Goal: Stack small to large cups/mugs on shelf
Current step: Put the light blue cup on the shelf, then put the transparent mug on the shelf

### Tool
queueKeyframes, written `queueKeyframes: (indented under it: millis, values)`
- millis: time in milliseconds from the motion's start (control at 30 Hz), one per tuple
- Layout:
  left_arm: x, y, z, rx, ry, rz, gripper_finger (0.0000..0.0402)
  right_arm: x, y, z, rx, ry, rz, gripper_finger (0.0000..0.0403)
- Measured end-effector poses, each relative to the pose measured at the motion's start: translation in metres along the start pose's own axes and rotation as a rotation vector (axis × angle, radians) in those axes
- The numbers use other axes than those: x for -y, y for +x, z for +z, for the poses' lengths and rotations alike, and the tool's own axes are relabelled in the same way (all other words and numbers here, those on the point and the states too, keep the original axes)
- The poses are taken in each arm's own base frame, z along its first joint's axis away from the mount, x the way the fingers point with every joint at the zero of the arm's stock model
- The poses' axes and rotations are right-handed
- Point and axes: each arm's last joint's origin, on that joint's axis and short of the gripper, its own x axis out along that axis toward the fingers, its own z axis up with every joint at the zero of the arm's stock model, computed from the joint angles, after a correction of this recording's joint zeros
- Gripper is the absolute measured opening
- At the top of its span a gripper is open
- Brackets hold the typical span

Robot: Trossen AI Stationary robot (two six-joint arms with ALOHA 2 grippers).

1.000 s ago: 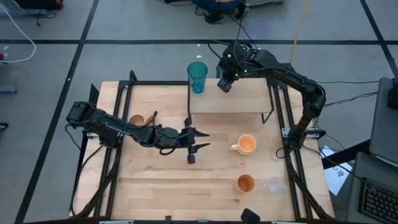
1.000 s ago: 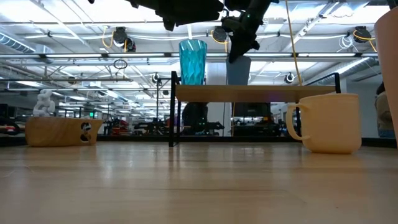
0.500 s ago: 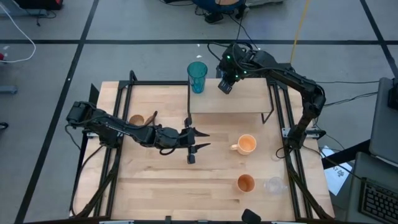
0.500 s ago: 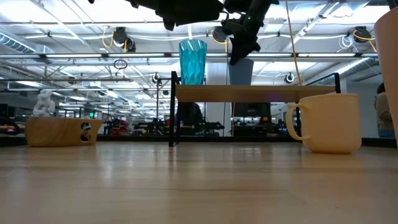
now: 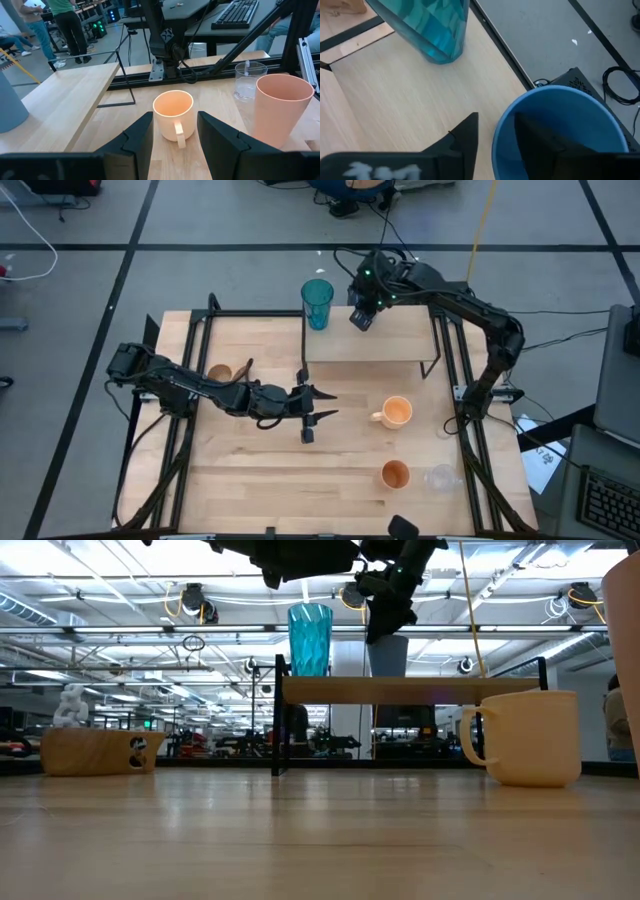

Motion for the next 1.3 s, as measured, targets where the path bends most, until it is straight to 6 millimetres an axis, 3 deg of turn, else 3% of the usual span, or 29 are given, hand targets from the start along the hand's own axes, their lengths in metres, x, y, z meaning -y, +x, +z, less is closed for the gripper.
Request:
queueKeyframes:
  millis: [333,600,867,1067,1300]
  values:
    - [0.0,0.0,0.001,0.012,-0.004,0.002,0.0154,0.0,-0.022,-0.002,0.056,0.006,-0.002,0.0174]
    - [-0.001,0.0,0.002,0.023,-0.007,0.004,0.0154,-0.01,-0.068,-0.009,0.167,0.008,0.017,0.0179]
    - [-0.001,0.0,0.002,0.021,-0.011,0.004,0.0154,-0.042,-0.128,-0.029,0.307,-0.002,0.091,0.0176]
    - [0.0,0.0,0.002,0.017,-0.009,0.002,0.0154,-0.077,-0.168,-0.054,0.371,-0.084,0.146,0.0176]
    - [0.0,0.0,0.001,0.015,-0.009,0.002,0.0154,-0.113,-0.189,-0.079,0.374,-0.192,0.179,0.0176]
